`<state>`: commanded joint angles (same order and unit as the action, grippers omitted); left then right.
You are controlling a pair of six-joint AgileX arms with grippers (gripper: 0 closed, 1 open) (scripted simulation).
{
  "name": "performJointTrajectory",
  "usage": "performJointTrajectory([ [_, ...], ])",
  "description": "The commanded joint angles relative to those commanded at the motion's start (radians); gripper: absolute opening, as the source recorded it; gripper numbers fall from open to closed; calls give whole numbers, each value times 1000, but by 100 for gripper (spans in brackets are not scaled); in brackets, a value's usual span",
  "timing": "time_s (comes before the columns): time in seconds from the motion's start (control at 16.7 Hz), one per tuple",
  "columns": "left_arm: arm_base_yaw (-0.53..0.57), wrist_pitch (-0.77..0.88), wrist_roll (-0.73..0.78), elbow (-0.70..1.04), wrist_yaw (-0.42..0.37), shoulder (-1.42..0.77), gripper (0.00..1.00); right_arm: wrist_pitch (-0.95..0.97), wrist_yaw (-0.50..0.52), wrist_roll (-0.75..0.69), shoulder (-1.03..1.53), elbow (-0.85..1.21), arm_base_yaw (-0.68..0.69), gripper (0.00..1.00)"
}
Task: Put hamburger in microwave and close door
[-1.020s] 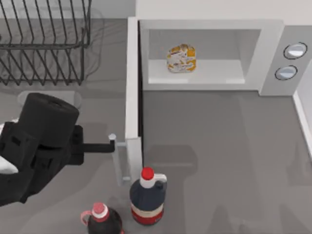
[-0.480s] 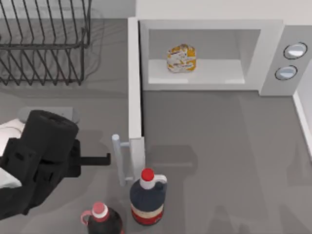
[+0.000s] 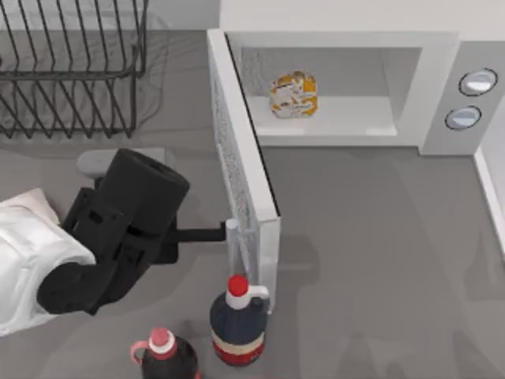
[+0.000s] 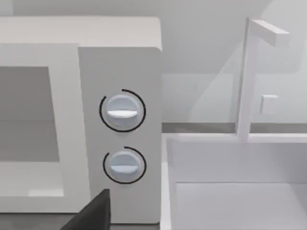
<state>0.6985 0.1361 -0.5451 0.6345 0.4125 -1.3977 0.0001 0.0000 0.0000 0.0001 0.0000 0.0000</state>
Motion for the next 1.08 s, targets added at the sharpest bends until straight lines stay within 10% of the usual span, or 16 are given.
performJointTrajectory([
  [0.48, 215, 37, -156, 89, 164, -143, 0, 0, 0, 0, 0, 0, 0, 100],
  [1.08, 220, -12, -214, 233, 244, -177, 0, 0, 0, 0, 0, 0, 0, 100],
])
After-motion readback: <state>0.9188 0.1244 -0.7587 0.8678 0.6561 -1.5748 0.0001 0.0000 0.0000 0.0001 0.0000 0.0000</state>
